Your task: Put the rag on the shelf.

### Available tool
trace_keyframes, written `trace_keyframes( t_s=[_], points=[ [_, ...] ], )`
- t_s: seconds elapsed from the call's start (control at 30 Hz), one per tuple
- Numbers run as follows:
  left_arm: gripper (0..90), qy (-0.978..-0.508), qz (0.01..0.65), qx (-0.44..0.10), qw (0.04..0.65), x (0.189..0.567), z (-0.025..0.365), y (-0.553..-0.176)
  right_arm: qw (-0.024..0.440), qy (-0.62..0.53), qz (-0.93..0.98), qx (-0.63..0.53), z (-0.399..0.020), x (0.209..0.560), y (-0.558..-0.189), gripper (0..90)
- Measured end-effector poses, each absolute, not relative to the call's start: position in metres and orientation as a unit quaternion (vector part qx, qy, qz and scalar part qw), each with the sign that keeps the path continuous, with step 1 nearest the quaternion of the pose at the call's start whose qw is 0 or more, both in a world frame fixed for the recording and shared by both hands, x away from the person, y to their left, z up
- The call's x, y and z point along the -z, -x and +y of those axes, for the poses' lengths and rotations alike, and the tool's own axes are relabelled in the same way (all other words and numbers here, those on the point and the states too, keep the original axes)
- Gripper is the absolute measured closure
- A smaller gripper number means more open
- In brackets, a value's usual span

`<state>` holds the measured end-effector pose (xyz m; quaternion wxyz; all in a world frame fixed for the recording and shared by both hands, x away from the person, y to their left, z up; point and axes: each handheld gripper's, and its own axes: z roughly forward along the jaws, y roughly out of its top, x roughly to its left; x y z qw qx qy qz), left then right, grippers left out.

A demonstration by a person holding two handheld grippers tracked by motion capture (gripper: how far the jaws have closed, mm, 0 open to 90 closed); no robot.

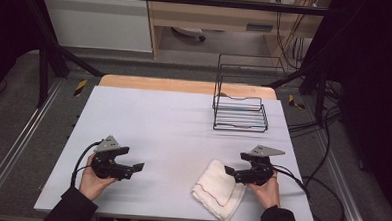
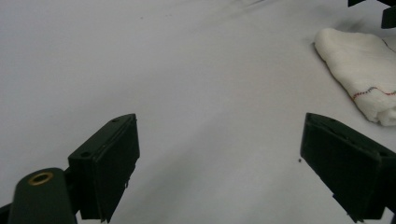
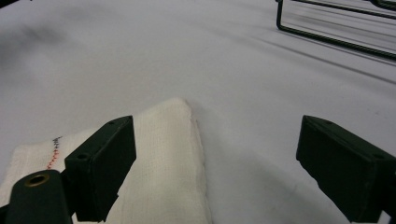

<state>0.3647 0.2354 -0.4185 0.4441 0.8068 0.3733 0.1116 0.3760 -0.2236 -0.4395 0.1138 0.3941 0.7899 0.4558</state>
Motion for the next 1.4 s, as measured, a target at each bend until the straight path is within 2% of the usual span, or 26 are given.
trace_keyframes(
  t_s=[0.13, 0.47, 0.5, 0.6, 0.67, 0.8, 1.2, 1.4],
  points=[
    [15.2, -0.809, 0.371, -0.101, 0.444, 0.419, 0.22, -0.362, 0.117, -0.387, 0.798, -0.448, -0.214, 0.441, -0.379, 17.4],
    [26.7, -0.828, 0.342, -0.065, 0.438, 0.421, 0.155, -0.355, 0.105, -0.377, 0.815, -0.427, -0.194, 0.446, -0.39, 30.2],
    [28.2, -0.832, 0.339, -0.061, 0.436, 0.421, 0.149, -0.355, 0.102, -0.375, 0.816, -0.428, -0.192, 0.447, -0.392, 35.3],
    [31.0, -0.838, 0.333, -0.059, 0.428, 0.421, 0.13, -0.353, 0.1, -0.373, 0.818, -0.427, -0.191, 0.447, -0.394, 39.0],
    [38.9, -0.842, 0.329, -0.039, 0.425, 0.422, 0.113, -0.352, 0.098, -0.37, 0.823, -0.42, -0.188, 0.448, -0.395, 45.8],
    [42.6, -0.851, 0.321, -0.024, 0.416, 0.425, 0.092, -0.349, 0.09, -0.366, 0.83, -0.412, -0.187, 0.451, -0.396, 52.4],
    [64.6, -0.865, 0.328, -0.001, 0.381, 0.443, 0.058, -0.341, 0.061, -0.372, 0.831, -0.408, -0.184, 0.455, -0.395, 64.7],
    [67.1, -0.862, 0.338, 0.005, 0.379, 0.448, 0.056, -0.339, 0.051, -0.37, 0.831, -0.411, -0.184, 0.455, -0.395, 70.2]
  ],
)
